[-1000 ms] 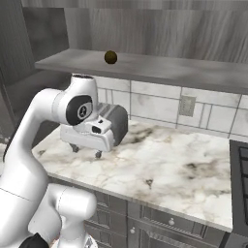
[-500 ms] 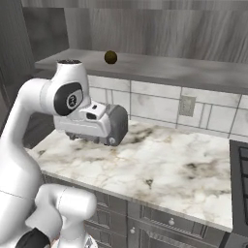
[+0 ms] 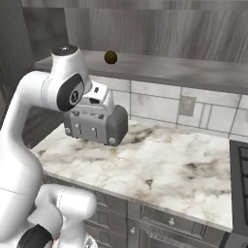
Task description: Pick the avocados from the cabinet and place them in one bowl. Pick the onion from the sink and place it in the other bowl.
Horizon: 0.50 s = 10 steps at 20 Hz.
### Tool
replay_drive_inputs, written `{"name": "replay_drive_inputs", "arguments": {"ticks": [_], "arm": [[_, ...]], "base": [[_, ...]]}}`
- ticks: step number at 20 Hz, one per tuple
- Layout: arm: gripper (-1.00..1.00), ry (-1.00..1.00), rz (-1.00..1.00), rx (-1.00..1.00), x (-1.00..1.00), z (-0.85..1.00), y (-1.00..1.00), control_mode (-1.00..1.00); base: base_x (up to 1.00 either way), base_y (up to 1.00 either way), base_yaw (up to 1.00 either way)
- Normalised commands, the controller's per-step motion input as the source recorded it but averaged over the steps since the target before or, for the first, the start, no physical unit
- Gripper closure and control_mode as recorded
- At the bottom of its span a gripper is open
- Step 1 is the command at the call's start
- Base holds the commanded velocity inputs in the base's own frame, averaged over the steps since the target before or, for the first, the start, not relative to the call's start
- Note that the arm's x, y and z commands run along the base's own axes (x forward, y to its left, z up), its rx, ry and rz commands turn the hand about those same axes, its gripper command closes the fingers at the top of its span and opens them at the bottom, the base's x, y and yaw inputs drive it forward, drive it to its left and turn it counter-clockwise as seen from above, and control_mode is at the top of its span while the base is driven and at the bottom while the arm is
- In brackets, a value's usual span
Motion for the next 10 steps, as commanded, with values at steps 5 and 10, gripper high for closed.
{"name": "replay_drive_inputs", "arguments": {"ticks": [5, 10], "arm": [[-1.00, -0.42, -0.15, -0.06, 0.34, 0.42, 0.15, -1.00], [-1.00, -0.36, -0.24, -0.03, 0.33, 0.38, 0.27, -1.00]], "base": [[0.00, 0.00, 0.00], [0.00, 0.00, 0.00]]}}
